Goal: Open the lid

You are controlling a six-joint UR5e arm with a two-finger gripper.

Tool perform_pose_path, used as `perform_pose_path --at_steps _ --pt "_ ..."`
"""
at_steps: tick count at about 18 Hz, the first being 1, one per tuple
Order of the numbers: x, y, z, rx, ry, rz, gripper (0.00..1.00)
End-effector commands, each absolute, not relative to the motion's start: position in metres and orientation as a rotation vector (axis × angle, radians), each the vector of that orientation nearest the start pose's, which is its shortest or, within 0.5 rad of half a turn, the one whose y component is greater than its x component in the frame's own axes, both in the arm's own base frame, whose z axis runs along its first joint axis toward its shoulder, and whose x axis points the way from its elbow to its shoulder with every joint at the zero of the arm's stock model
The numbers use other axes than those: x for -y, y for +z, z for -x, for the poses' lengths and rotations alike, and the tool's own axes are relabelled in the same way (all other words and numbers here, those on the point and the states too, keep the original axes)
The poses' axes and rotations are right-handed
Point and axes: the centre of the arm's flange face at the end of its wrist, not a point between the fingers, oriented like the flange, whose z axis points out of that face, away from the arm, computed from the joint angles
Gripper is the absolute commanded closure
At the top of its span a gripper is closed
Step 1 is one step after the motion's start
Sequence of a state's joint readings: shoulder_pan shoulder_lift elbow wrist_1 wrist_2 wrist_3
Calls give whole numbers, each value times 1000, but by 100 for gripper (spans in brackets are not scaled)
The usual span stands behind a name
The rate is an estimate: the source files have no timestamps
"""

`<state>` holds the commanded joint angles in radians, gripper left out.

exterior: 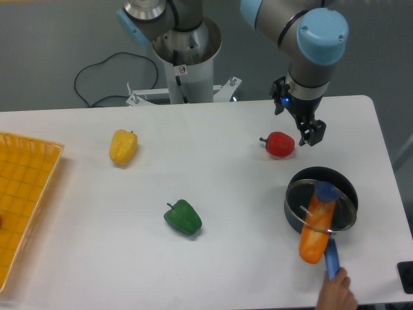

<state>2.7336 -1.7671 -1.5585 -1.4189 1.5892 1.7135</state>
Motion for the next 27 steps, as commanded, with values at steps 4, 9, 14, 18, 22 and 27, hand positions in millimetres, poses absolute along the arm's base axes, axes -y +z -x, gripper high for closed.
perform_pose_path --at_steps 4,9,14,18,22,27 --pt "-344 406 464 -845 -43 3018 0" --pt "-339 405 466 -823 -43 3019 0" --pt "-327 406 472 -749 -57 2961 0" --pt "-318 399 470 -722 -78 2952 0" --pt "-318 401 471 -724 -34 2951 0" --pt "-289 404 486 -798 -32 2934 0"
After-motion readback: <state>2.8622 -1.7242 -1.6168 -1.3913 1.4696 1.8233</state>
